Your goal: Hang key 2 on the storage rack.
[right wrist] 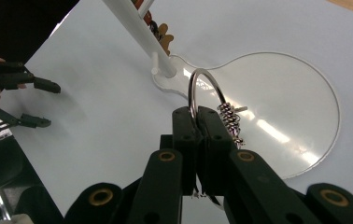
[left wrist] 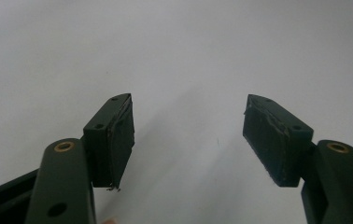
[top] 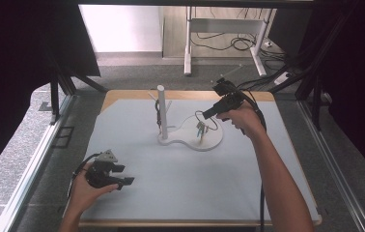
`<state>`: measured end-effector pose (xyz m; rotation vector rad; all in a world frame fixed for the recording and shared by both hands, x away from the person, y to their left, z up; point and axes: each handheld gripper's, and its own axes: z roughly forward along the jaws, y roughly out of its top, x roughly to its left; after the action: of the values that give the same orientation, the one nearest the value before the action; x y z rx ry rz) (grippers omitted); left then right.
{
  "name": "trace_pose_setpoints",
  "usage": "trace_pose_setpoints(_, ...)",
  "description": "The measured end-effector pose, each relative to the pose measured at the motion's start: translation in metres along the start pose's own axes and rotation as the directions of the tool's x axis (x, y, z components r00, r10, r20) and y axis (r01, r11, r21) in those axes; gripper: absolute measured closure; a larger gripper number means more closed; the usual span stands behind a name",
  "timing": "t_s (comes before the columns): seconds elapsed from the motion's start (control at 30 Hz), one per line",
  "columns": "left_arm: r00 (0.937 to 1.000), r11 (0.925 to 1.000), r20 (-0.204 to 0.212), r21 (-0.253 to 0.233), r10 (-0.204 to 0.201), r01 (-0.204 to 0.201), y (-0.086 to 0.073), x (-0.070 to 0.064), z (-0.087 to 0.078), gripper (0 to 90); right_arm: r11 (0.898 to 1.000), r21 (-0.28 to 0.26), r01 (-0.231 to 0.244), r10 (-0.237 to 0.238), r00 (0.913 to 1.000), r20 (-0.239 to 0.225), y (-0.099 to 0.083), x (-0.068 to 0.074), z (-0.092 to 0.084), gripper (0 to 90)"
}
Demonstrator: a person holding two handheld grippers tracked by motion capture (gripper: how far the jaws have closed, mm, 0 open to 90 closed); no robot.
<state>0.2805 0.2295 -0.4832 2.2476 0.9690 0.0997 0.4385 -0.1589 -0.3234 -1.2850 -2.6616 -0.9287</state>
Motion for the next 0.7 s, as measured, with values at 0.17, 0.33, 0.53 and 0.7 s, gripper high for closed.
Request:
trace_pose_setpoints(0.17, 1.0000, 1.0000, 0.000, -0.001, 0.003, -0.003, 0.000, 0.000, 0.000, 34.4, 1.000, -0.003, -0.003, 0.003, 1.0000, 0.007, 0.004, -0.001, 0.004, 87.0)
trace_pose_setpoints(0.33, 1.0000, 1.0000, 0.001, 0.001, 0.001, -0.001, 0.000, 0.000, 0.000, 34.3, 1.000, -0.010, -0.010, 0.011, 0.9997, 0.023, 0.008, -0.002, 0.006, 87.0)
trace_pose_setpoints(0.53, 1.0000, 1.0000, 0.006, 0.007, 0.005, -0.005, 0.001, -0.001, 0.002, 34.3, 1.000, -0.021, -0.011, 0.011, 0.9996, 0.026, 0.012, -0.002, 0.009, 87.0)
trace_pose_setpoints(0.7, 1.0000, 1.0000, 0.008, 0.007, 0.005, -0.005, 0.001, 0.000, 0.003, 34.3, 1.000, -0.020, -0.014, 0.014, 0.9994, 0.032, 0.016, -0.003, 0.011, 87.0)
